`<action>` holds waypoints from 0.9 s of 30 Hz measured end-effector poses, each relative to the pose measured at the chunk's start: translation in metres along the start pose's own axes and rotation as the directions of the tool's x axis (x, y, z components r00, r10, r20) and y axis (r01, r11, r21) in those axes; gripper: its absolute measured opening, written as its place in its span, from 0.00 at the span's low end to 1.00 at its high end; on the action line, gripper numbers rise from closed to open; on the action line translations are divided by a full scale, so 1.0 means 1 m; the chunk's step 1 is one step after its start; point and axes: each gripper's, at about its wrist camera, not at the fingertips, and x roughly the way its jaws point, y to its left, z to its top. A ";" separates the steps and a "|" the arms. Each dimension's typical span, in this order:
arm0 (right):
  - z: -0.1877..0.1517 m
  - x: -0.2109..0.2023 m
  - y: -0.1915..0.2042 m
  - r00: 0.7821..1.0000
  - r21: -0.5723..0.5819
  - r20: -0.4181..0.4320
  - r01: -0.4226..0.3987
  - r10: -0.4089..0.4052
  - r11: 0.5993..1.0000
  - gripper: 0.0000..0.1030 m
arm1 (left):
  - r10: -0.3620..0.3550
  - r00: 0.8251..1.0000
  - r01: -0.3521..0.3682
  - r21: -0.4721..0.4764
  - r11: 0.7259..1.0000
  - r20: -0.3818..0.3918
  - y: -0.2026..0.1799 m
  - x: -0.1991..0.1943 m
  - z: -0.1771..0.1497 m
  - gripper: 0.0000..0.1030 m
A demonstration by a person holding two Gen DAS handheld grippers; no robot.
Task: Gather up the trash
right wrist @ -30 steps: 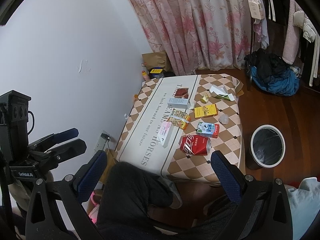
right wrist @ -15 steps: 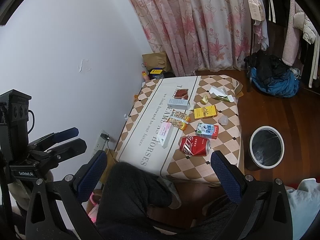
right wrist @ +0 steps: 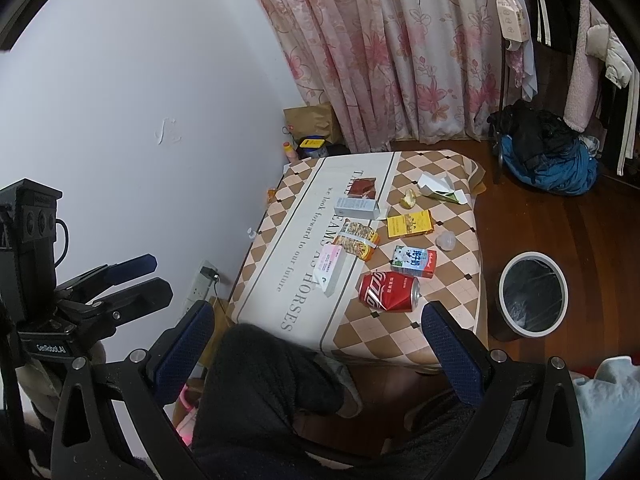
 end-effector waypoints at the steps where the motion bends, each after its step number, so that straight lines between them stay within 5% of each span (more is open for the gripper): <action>1: 0.000 0.000 0.000 1.000 0.000 0.000 0.001 -0.001 1.000 1.00 | 0.000 1.000 0.000 0.001 1.000 0.000 -0.001 -0.001 0.000 1.00; 19: 0.003 -0.008 -0.010 1.000 0.002 0.005 0.000 0.000 1.000 1.00 | 0.006 1.000 -0.006 0.002 1.000 -0.001 -0.003 -0.002 0.002 1.00; 23: 0.002 -0.001 -0.009 1.000 0.016 0.006 0.019 -0.019 1.000 1.00 | 0.121 0.992 -0.121 -0.003 0.993 0.020 -0.003 0.013 0.006 1.00; 27: 0.000 0.032 -0.027 0.996 0.090 -0.008 0.085 -0.085 0.992 1.00 | 0.302 0.953 -0.302 -0.036 0.953 -0.012 0.018 0.067 0.009 1.00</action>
